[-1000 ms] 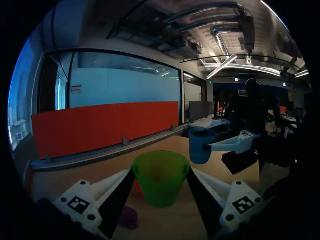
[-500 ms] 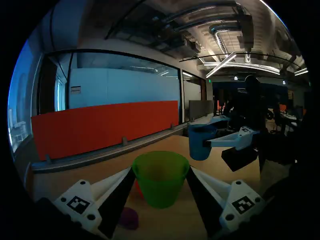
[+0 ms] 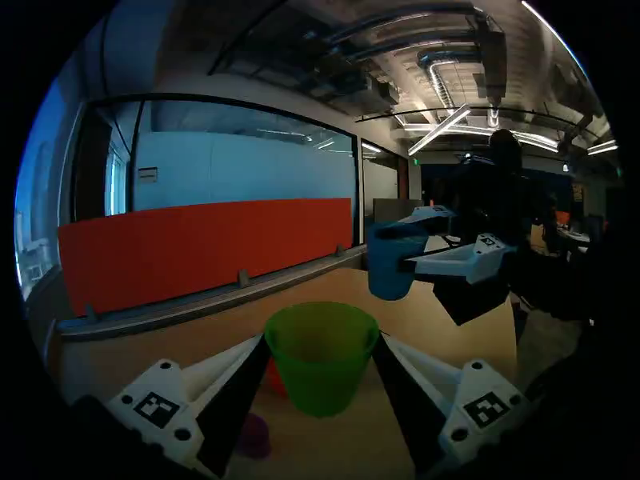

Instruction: Pour water

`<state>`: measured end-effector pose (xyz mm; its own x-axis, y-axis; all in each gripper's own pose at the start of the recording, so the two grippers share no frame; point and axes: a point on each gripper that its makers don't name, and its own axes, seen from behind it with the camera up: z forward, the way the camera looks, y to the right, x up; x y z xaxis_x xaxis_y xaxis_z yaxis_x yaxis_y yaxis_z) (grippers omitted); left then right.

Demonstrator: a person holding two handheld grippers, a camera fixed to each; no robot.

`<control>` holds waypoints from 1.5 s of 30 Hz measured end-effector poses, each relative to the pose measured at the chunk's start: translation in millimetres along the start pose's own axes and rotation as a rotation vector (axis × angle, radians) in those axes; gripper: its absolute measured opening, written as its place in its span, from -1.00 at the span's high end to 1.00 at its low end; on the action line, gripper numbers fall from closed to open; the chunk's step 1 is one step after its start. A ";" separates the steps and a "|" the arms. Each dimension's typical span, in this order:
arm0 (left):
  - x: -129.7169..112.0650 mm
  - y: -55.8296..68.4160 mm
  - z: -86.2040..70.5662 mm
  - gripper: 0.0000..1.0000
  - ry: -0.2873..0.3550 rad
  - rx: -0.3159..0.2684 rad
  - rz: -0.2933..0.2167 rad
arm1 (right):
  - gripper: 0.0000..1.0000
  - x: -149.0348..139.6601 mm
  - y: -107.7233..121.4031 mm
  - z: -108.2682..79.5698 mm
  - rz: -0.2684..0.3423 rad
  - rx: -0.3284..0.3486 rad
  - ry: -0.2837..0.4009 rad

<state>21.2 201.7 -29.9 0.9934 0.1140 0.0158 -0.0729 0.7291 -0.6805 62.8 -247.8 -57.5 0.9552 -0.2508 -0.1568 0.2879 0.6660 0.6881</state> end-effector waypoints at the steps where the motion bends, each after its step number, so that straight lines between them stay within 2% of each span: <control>1: 0.0 0.7 0.4 -0.75 0.000 -0.002 0.001 | -0.80 1.7 0.2 0.8 -0.011 0.001 -0.001; 26: -3.6 9.8 14.8 -0.74 0.012 -0.042 -0.021 | -0.80 45.7 -0.5 30.9 -0.356 0.034 -0.025; 45: -0.1 12.2 16.8 -0.75 0.019 -0.051 -0.020 | -0.80 67.0 -2.8 54.1 -0.550 0.031 -0.014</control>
<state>18.7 222.0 -25.9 0.9961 0.0871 0.0160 -0.0493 0.6955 -0.7168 122.3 -304.5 -31.6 0.6631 -0.5657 -0.4902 0.7423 0.4131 0.5275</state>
